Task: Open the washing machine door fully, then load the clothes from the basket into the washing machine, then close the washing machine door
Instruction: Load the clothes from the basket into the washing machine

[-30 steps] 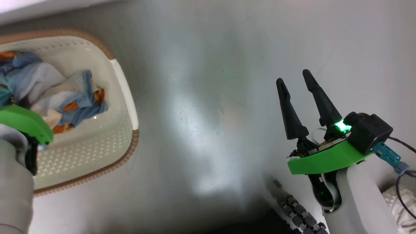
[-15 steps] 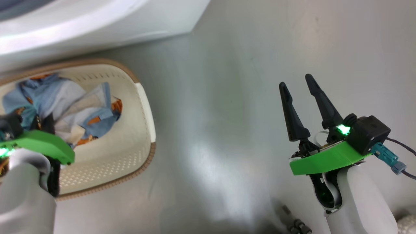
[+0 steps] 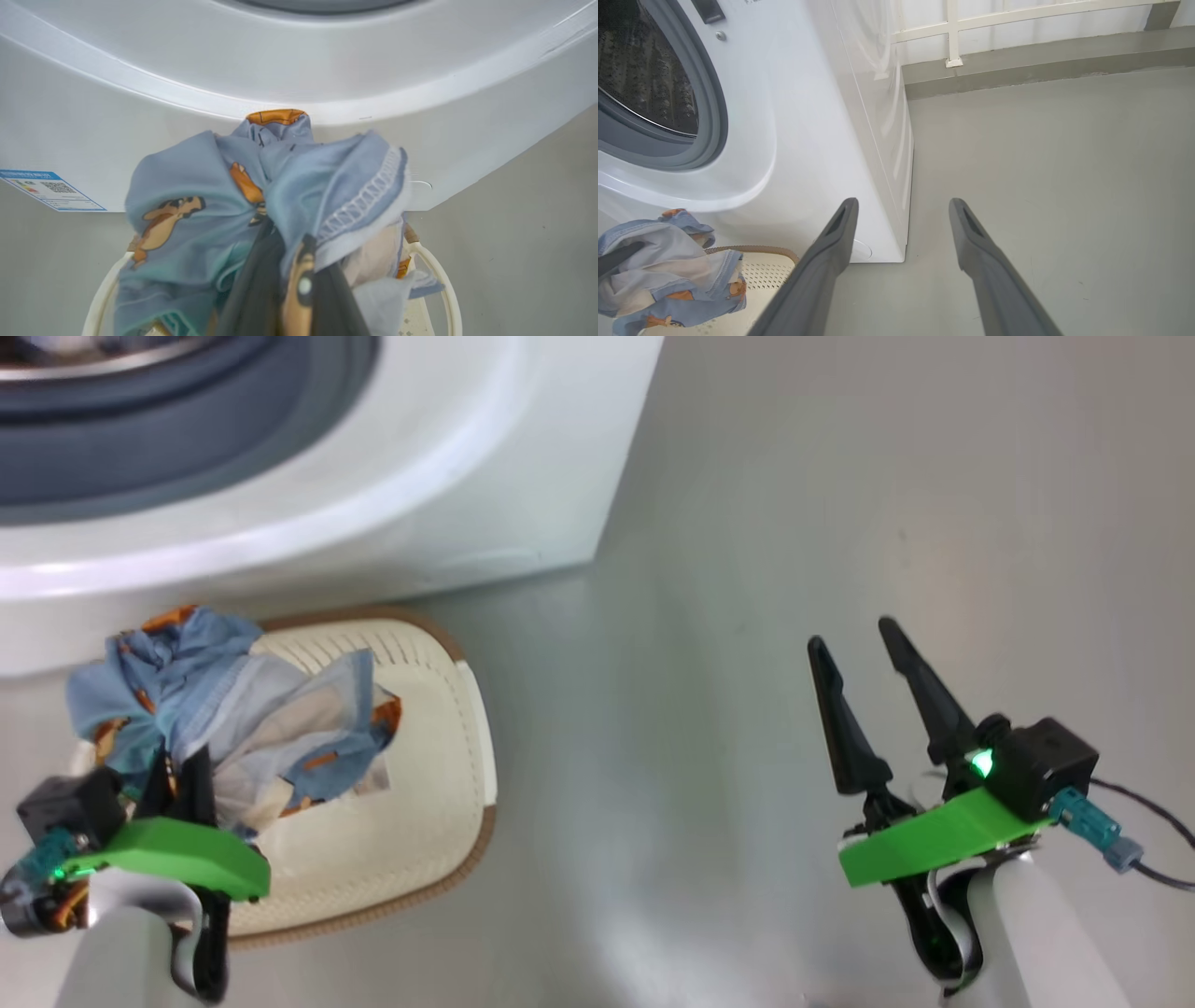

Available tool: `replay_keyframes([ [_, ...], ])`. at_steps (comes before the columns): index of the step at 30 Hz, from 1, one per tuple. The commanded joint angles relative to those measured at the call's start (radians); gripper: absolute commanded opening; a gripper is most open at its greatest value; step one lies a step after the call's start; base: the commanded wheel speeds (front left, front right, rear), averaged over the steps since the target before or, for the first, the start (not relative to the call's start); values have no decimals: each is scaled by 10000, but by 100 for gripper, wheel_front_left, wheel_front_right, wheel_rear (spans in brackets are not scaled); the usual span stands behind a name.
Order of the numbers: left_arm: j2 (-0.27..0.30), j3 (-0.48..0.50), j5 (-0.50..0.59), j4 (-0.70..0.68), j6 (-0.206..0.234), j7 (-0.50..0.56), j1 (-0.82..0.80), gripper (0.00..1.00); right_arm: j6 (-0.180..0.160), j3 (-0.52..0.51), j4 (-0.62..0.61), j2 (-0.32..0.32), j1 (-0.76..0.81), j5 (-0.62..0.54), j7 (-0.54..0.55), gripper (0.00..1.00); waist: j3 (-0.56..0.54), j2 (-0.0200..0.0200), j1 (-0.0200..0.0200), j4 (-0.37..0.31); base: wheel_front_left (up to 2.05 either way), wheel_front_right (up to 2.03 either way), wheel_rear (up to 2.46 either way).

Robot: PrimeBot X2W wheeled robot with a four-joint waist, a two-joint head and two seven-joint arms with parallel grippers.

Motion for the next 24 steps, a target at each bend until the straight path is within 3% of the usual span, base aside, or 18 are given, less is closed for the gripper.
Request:
replay_keyframes([
  [1, 249, 339, 150, -336, -9, -90, 326, 0, 16, 165, -163, 15, 326, -83, -48, 100, -892, 0, 0, 361, 0, 0, 0],
  [14, -369, 952, 816, -3430, -29, -91, 2405, 0, 16, -187, 156, 15, 1291, -367, -48, 100, -3031, 0, 0, 946, 0, 0, 0],
  [24, -581, 1209, 1471, -4779, -6, -91, 3993, 0, 16, -228, 215, 15, 2017, -352, -48, 100, -4288, 0, 0, 1023, 0, 0, 0],
])
